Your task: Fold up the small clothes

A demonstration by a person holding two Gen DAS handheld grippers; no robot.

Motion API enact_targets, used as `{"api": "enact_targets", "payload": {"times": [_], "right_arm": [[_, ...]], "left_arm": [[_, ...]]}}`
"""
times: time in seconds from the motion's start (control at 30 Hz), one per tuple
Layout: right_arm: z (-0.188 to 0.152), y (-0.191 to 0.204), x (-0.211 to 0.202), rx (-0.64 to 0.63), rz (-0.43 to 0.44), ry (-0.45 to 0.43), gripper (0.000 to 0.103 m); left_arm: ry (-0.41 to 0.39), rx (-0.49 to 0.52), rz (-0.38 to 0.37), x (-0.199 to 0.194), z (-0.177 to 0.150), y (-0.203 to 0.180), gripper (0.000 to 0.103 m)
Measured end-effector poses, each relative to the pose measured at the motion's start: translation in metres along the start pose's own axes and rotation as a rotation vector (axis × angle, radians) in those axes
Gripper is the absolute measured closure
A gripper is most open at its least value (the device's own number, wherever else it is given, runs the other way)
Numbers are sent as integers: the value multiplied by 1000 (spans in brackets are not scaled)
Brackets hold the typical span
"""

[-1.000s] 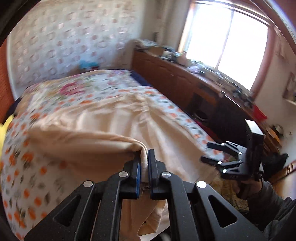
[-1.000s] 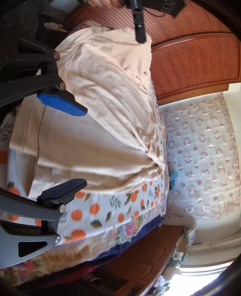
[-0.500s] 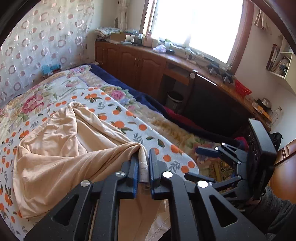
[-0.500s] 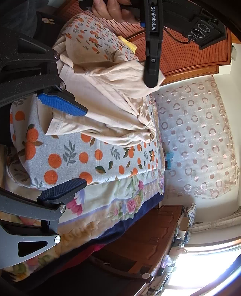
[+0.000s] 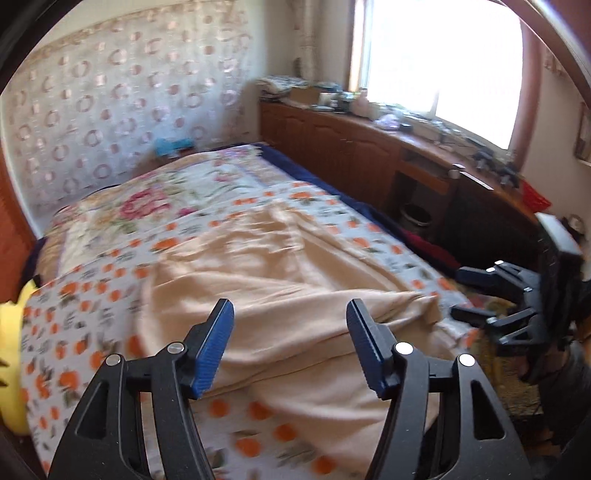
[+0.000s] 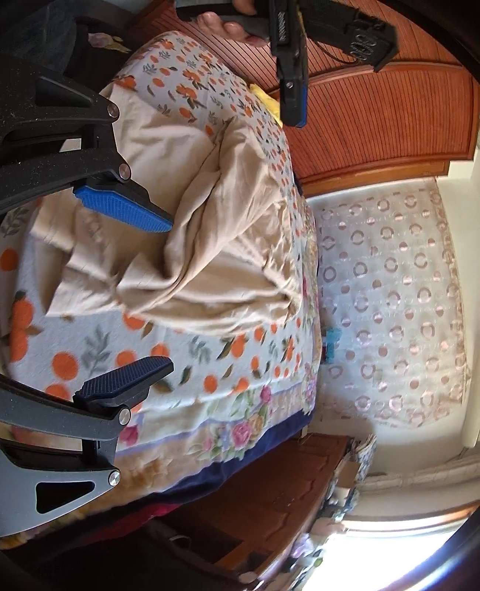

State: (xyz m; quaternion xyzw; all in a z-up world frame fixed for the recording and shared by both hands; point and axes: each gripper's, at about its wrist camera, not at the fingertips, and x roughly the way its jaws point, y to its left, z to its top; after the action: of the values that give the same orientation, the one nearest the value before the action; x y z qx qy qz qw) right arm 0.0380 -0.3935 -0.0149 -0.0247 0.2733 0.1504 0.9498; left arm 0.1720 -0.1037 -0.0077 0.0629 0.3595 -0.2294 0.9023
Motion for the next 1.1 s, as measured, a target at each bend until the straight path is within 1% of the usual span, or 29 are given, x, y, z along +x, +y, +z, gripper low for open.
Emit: {"api": "enact_targets", "payload": {"times": [0.1,0.23,0.43,0.53,0.63,0.77,0.9,0.93,0.97,1.0,1.03,1.07,1.1], "right_arm": [[17,17,16,-42,42,2,31],[40,51,44,-117,107,25,31],[79,114,103,-216,250,101,31],[90,144,135,-279,300,146,31],[98,170,169,-329,329,197,31],[105,190,208,-378,349,256,31],[107,203,231,-444,347,301,31],[108,204,234,-458,341,311,36],[108,206,239,-474,332,325,44],[106,208,244,-490,321,336,49],[106,210,246,-512,308,326,61],[107,210,245,-524,319,321,81],[109,209,249,-525,319,326,93]], "left_arm": [[12,-47,56,-6,-15,38,39],[27,-94,136,-12,-36,82,39],[21,-166,198,-20,-62,133,39],[10,-209,206,-25,-71,153,39],[7,-236,212,-28,-78,167,39],[7,-257,214,-30,-83,184,39],[9,-265,199,-27,-83,191,39],[9,-265,198,-26,-82,193,39],[9,-264,195,-24,-81,194,39],[9,-264,192,-22,-79,195,39],[8,-264,187,-20,-77,196,39],[7,-265,182,-18,-75,197,39],[6,-266,176,-16,-72,197,39]]}}
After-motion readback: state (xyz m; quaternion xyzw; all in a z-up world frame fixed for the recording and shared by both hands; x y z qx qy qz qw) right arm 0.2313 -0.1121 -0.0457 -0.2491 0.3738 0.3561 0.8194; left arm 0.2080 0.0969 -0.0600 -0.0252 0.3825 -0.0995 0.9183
